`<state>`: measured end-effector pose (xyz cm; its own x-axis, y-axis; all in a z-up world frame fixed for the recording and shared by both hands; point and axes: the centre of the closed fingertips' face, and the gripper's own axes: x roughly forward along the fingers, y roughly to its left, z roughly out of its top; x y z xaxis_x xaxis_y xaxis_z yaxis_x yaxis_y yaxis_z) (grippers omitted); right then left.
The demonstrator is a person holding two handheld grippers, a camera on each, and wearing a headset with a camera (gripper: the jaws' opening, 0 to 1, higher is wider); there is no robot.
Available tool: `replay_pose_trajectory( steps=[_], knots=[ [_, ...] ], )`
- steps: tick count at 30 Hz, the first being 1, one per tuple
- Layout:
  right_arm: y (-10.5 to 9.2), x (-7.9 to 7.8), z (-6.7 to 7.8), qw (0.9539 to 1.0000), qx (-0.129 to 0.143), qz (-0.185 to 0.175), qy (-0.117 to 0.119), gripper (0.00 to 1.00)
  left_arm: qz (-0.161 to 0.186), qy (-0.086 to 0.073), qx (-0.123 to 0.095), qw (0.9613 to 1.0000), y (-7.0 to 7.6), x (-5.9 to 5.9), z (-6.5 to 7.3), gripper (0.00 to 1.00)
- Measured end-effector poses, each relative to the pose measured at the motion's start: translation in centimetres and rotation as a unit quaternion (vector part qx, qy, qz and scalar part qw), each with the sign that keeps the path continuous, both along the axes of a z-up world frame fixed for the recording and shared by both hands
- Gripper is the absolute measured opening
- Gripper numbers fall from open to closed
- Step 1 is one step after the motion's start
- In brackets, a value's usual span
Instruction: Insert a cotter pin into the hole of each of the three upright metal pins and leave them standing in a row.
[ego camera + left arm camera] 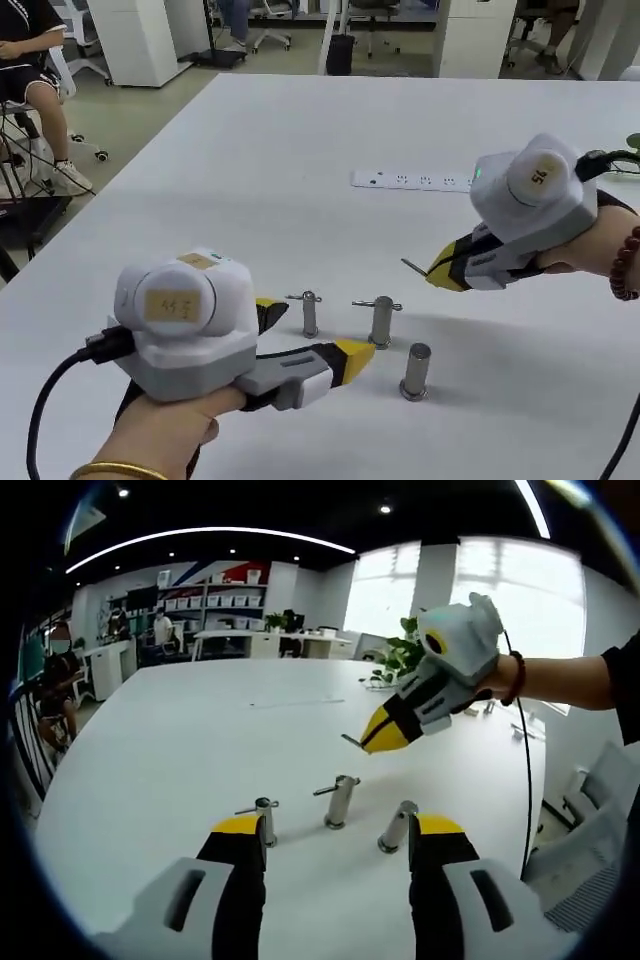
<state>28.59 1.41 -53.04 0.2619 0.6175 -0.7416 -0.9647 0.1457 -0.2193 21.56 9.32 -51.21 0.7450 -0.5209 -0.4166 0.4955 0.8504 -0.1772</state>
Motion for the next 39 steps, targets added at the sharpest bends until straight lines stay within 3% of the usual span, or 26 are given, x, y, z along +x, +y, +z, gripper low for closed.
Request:
replay_pose_trajectory(
  steps=[3, 5, 8, 13, 18, 29, 39],
  knots=[
    [0.7, -1.0, 0.6, 0.9998, 0.006, 0.019, -0.006, 0.0, -0.003, 0.005, -0.014, 0.9999, -0.3, 0.3, 0.3, 0.53],
    [0.9, -0.7, 0.6, 0.9994, 0.011, 0.031, -0.013, 0.0, -0.006, 0.003, -0.02, 0.9998, -0.5, 0.4, 0.6, 0.51],
    [1.5, -1.8, 1.1, 0.9984, 0.015, 0.05, -0.022, 0.0, -0.009, 0.006, -0.025, 0.9996, -0.8, 0.5, 0.8, 0.48],
    [2.4, -3.7, 1.6, 0.9959, 0.023, 0.083, -0.029, 0.0, -0.015, 0.023, -0.048, 0.9985, -1.4, 0.6, 0.7, 0.42],
    [3.0, -4.6, 1.8, 0.9926, 0.029, 0.112, -0.036, 0.0, -0.022, 0.034, -0.069, 0.9968, -2.1, 0.5, 0.8, 0.36],
    [3.7, -7.0, 2.0, 0.9831, 0.018, 0.169, -0.069, 0.0, -0.016, 0.065, -0.103, 0.9925, -2.6, 0.2, 0.8, 0.18],
    [4.0, -8.2, 2.1, 0.9758, 0.007, 0.199, -0.09, 0.0, -0.027, 0.078, -0.117, 0.9897, -3.2, -0.4, 0.9, 0.07]
  ],
)
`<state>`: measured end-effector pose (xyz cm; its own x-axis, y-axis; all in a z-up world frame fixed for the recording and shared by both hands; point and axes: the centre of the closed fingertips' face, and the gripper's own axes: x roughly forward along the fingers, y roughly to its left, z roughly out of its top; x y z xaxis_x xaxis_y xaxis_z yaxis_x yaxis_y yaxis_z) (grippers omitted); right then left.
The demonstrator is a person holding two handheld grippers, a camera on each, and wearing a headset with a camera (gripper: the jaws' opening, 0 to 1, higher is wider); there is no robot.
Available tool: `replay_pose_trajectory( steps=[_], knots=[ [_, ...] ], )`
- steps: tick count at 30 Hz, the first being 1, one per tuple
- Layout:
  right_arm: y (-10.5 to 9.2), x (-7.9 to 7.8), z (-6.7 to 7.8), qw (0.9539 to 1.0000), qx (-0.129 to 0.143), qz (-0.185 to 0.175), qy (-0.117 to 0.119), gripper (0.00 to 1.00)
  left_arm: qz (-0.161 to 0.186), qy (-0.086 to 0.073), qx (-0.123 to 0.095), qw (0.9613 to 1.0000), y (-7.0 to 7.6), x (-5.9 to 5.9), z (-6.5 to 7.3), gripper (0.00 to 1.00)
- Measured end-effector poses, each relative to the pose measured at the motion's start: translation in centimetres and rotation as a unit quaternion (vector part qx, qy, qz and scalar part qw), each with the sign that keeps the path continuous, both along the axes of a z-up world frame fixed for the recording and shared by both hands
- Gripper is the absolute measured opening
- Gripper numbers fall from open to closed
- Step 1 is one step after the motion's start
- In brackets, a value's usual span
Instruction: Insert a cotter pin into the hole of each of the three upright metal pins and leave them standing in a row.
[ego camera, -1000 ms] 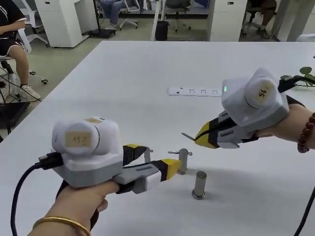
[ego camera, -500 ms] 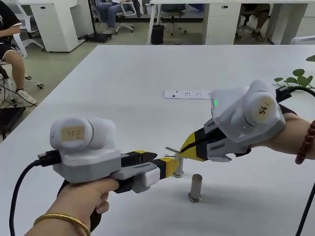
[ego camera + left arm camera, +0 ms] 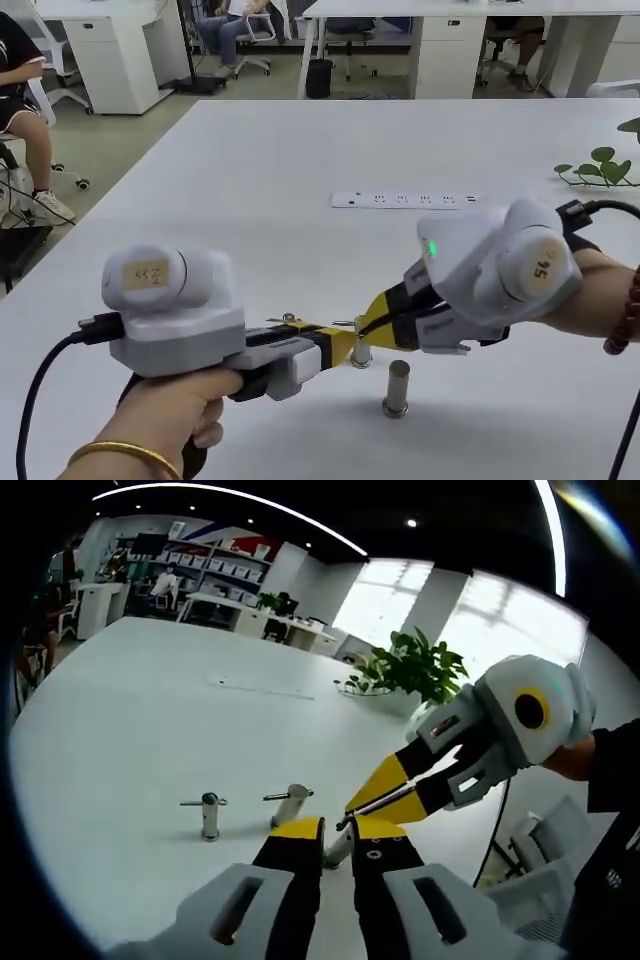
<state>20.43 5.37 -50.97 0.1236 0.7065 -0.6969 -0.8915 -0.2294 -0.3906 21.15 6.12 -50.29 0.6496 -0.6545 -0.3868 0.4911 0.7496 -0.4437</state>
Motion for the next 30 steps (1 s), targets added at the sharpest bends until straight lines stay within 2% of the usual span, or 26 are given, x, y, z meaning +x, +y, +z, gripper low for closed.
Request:
replay_pose_trajectory(
  steps=[11, 14, 20, 22, 25, 27, 30],
  knots=[
    [0.21, -0.3, 0.35, 0.9999, -0.001, 0.008, -0.009, 0.0, -0.003, 0.009, -0.022, 0.9997, -0.6, -0.26, 0.24, 0.0],
    [0.26, -0.37, 0.32, 0.9999, -0.003, 0.01, -0.011, 0.0, 0.003, 0.021, -0.031, 0.9993, -0.53, -0.31, 0.13, 0.0],
    [0.37, -0.4, 0.51, 0.9999, 0.003, 0.006, -0.009, 0.0, 0.001, 0.012, -0.032, 0.9994, -0.39, -0.38, 0.33, 0.0],
    [0.36, -0.43, 0.51, 1.0, 0.003, -0.005, 0.002, 0.0, 0.0, 0.011, -0.034, 0.9994, -0.39, -0.42, 0.35, 0.0],
    [0.48, -0.35, 0.53, 0.9999, 0.008, -0.009, 0.003, 0.0, -0.005, -0.002, -0.027, 0.9996, -0.31, -0.41, 0.43, 0.0],
    [0.57, -0.26, 0.52, 0.9996, 0.015, -0.019, 0.013, 0.0, -0.005, -0.006, -0.024, 0.9997, -0.24, -0.38, 0.43, 0.0],
    [0.37, -0.11, 0.26, 0.9991, 0.014, -0.032, 0.026, 0.0, -0.007, -0.008, -0.018, 0.9998, -0.02, -0.42, 0.34, 0.0]
  ],
)
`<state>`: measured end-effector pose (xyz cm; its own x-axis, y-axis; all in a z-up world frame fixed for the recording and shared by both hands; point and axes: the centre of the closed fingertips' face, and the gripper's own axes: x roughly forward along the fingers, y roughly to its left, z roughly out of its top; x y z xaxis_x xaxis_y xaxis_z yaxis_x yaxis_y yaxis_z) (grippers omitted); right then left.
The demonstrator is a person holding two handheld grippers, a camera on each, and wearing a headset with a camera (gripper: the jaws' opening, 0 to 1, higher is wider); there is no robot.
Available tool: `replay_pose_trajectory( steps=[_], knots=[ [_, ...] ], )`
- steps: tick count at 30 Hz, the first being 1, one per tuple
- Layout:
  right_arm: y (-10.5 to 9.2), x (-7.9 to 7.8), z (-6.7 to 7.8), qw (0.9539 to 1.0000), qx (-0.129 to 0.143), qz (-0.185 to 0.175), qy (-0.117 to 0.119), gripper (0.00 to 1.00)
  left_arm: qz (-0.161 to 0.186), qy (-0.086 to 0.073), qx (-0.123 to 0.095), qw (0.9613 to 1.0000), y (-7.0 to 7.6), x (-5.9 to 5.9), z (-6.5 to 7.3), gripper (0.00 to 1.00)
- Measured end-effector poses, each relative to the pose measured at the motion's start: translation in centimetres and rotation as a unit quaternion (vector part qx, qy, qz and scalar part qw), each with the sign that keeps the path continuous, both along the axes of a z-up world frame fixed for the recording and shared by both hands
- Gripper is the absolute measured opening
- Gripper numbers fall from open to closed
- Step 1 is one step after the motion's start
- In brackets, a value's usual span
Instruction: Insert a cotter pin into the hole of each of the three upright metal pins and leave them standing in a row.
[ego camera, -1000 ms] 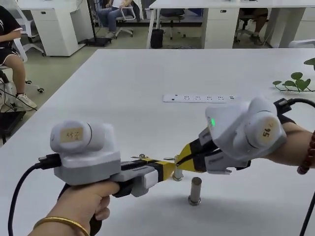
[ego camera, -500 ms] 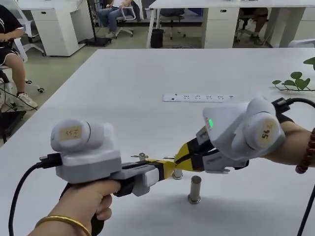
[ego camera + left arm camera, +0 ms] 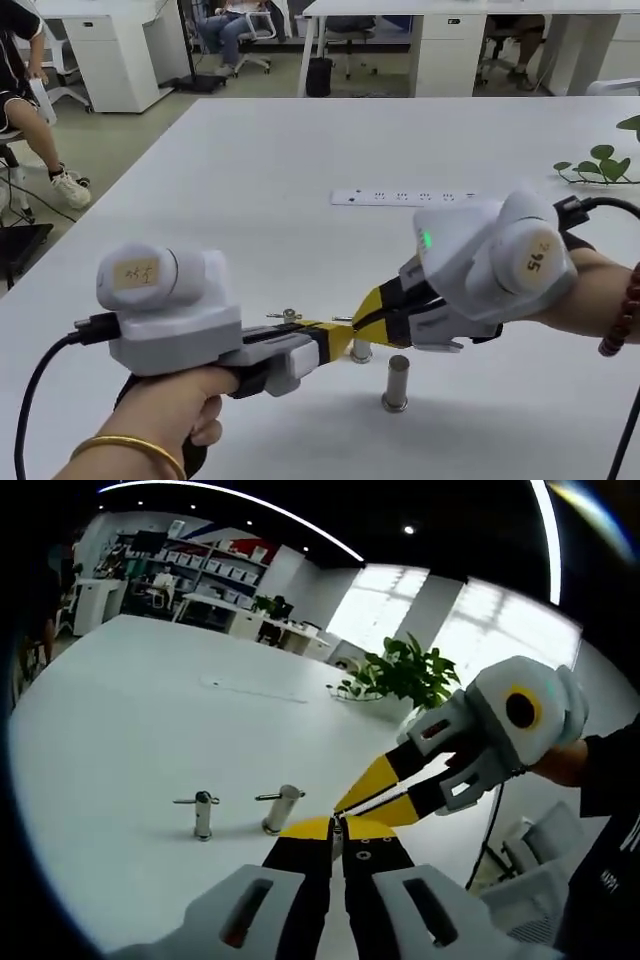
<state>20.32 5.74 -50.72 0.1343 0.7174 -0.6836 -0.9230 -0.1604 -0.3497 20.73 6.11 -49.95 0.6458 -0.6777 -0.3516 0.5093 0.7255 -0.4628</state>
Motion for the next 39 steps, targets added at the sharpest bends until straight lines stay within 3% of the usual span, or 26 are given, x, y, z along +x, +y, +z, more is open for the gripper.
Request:
replay_pose_trajectory(
  steps=[2, 5, 10, 12, 14, 16, 23, 26, 31, 34, 39],
  knots=[
    [-0.2, 0.2, 0.0, 0.9999, 0.006, -0.008, 0.009, 0.0, -0.003, -0.005, 0.007, 1.0, 0.2, -0.2, -0.1, 0.0],
    [-0.6, 0.1, -0.1, 0.9967, 0.026, -0.045, 0.062, 0.0, -0.009, -0.017, 0.017, 0.9997, 0.6, -0.3, -0.2, 0.0],
    [-1.1, 0.3, -0.1, 0.9794, 0.069, -0.111, 0.154, 0.02, -0.021, -0.03, 0.03, 0.9989, 0.8, -0.7, -0.6, 0.0],
    [-1.2, 0.2, 0.0, 0.9749, 0.077, -0.117, 0.173, 0.02, -0.029, -0.036, 0.028, 0.9985, 0.7, -0.9, -0.6, 0.0],
    [-1.4, -0.2, 0.1, 0.9645, 0.095, -0.129, 0.21, 0.03, -0.034, -0.041, 0.028, 0.9982, 0.5, -1.1, -0.5, 0.0],
    [-1.7, -0.3, 0.2, 0.9583, 0.103, -0.13, 0.233, 0.03, -0.044, -0.048, 0.03, 0.9974, 0.3, -1.2, -0.5, 0.0],
    [-2.7, -0.8, 0.1, 0.9465, 0.121, -0.127, 0.271, 0.07, -0.074, -0.059, 0.027, 0.9951, -0.1, -2.0, -0.2, 0.0],
    [-2.9, -1.7, 0.0, 0.9392, 0.127, -0.124, 0.294, 0.07, -0.093, -0.067, 0.021, 0.9932, -0.4, -2.7, 0.1, 0.0],
    [-3.0, -3.1, 0.1, 0.9323, 0.132, -0.11, 0.318, 0.08, -0.123, -0.081, 0.011, 0.9889, -1.0, -3.7, 0.6, 0.0],
    [-2.9, -4.3, 0.5, 0.9243, 0.139, -0.094, 0.343, 0.08, -0.138, -0.085, 0.008, 0.9868, -1.2, -4.1, 0.8, 0.0],
    [-2.8, -5.3, 0.5, 0.9209, 0.136, -0.078, 0.357, 0.09, -0.164, -0.093, 0.0, 0.9821, -1.8, -5.2, 1.1, 0.0]
  ],
)
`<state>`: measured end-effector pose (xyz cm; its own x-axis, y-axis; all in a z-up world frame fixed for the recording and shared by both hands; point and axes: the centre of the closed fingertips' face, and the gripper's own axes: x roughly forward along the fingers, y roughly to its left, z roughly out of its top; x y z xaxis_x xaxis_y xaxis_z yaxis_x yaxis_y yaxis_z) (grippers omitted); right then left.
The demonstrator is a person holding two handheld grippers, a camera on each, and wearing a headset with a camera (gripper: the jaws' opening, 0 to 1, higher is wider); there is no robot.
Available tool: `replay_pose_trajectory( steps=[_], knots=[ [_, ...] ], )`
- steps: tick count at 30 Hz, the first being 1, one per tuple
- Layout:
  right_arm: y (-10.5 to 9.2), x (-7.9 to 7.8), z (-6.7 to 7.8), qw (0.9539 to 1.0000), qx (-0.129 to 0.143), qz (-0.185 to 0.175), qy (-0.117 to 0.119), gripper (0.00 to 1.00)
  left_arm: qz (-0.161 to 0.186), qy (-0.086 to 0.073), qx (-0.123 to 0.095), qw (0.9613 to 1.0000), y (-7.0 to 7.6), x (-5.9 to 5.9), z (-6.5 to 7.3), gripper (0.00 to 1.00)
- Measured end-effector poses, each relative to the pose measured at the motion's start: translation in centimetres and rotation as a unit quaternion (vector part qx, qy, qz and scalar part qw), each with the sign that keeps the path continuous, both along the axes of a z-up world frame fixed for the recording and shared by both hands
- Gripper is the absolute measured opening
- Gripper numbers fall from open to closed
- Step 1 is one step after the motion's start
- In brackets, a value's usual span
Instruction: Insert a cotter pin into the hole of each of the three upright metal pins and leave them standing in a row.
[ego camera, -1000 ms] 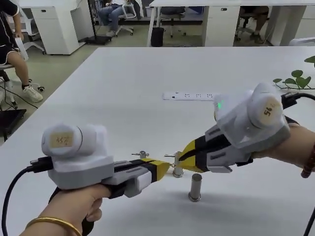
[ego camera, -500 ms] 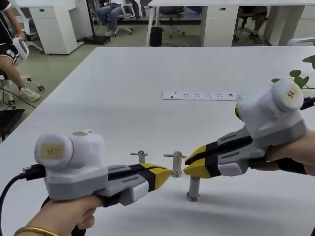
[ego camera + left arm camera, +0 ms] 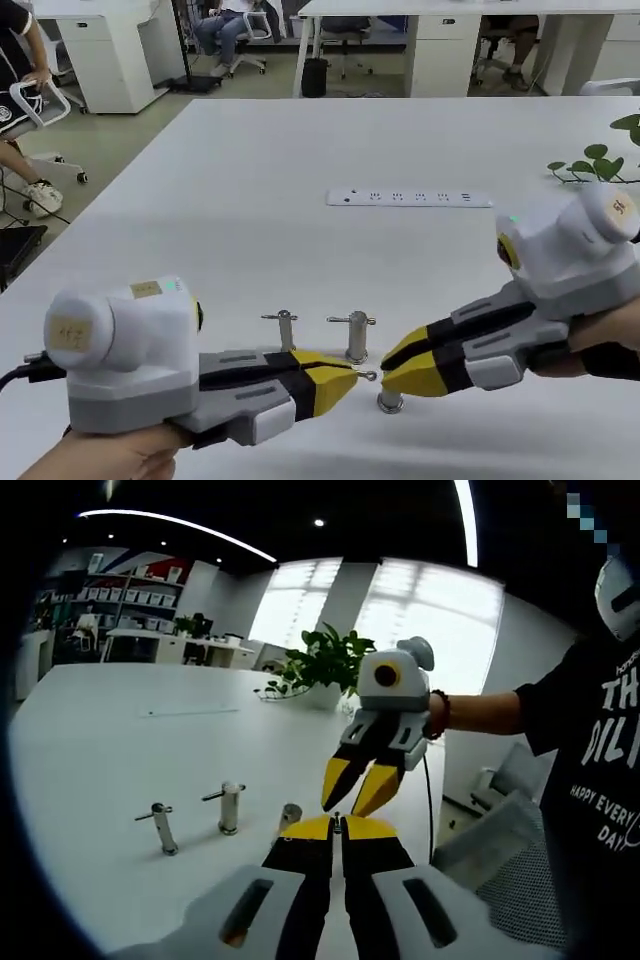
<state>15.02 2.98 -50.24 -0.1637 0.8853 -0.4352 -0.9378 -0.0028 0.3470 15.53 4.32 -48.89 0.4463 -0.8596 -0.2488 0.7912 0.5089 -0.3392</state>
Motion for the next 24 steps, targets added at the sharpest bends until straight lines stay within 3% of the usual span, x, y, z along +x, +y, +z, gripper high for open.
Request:
replay_pose_trajectory(
  steps=[11, 24],
  knots=[
    [0.3, -2.7, 0.0, 0.9985, 0.003, 0.053, 0.014, 0.08, -0.041, -0.007, -0.013, 0.9991, -0.8, -1.8, 0.4, 0.0],
    [0.2, -3.2, -0.2, 0.9972, 0.002, 0.073, 0.015, 0.0, -0.06, -0.007, -0.014, 0.9981, -1.2, -2.7, 0.3, 0.0]
  ],
)
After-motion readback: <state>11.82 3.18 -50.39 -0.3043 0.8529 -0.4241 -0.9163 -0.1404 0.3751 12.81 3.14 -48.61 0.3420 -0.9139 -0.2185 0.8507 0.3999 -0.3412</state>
